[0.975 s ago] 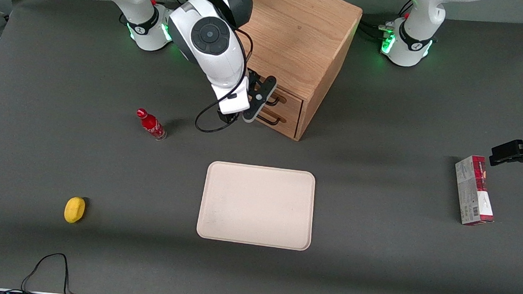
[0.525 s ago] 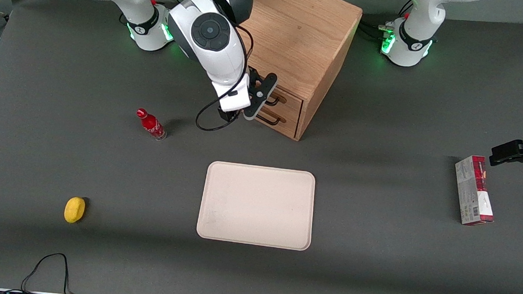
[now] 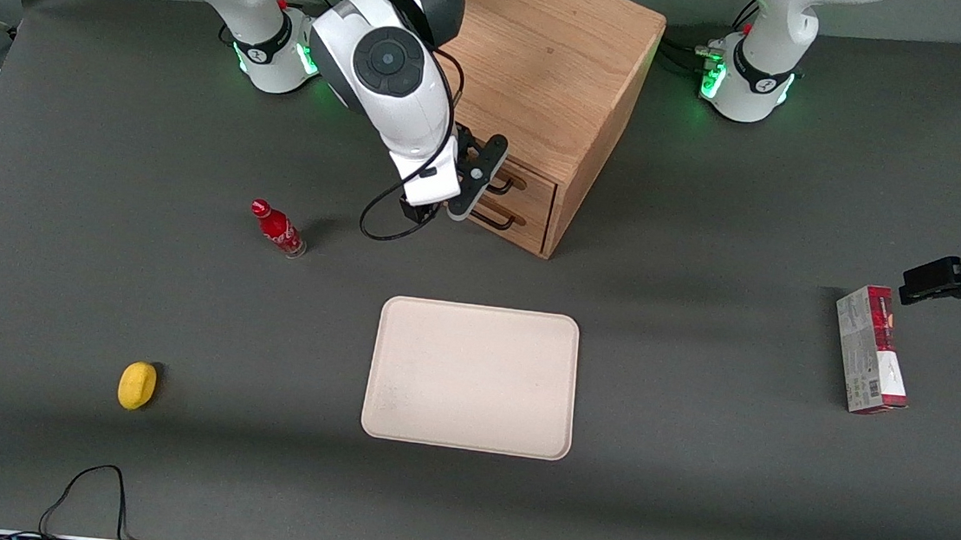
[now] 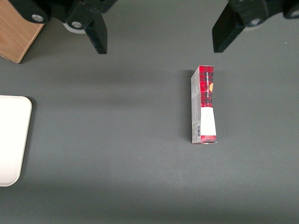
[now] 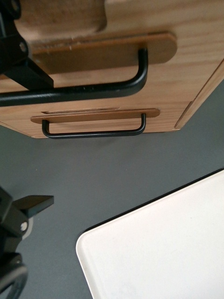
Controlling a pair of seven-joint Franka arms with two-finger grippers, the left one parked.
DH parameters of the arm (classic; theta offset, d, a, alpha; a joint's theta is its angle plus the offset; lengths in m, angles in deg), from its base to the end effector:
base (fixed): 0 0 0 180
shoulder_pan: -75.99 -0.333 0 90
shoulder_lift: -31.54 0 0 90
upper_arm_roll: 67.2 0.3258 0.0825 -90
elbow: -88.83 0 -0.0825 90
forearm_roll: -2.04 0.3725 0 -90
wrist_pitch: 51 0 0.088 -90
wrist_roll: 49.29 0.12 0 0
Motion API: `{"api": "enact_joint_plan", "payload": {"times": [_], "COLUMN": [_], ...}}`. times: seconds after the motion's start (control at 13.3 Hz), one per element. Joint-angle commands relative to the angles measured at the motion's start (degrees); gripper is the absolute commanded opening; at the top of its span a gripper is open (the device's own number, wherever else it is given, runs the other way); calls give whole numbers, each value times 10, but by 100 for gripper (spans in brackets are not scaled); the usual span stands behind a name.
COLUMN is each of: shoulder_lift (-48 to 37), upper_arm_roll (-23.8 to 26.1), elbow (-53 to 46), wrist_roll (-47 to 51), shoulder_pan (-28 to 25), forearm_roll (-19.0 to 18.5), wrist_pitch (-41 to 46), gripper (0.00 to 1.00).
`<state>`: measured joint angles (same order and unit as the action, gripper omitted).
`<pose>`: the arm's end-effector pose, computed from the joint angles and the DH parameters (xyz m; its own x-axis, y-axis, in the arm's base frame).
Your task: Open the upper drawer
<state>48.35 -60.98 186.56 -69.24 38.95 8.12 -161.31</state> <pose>0.4532 0.4308 0.4169 0.4876 0.8726 -0.0270 0.8617 -0.4860 -0.1455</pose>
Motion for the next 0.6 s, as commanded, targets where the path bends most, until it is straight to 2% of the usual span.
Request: {"api": "enact_joint_plan", "payload": {"times": [0.0,0.3,0.53], "shoulder_lift": [4,20,44], "upper_arm_roll": [-5,-12,-38], "elbow": [1,-29,-60], "wrist_roll": [-14,-8,-13], "shoulder_pan": [-2,10,10], "forearm_roll": [-7,-7,-7], "wrist_pitch": [-11,-11,-11], "gripper": [100,100,100]}}
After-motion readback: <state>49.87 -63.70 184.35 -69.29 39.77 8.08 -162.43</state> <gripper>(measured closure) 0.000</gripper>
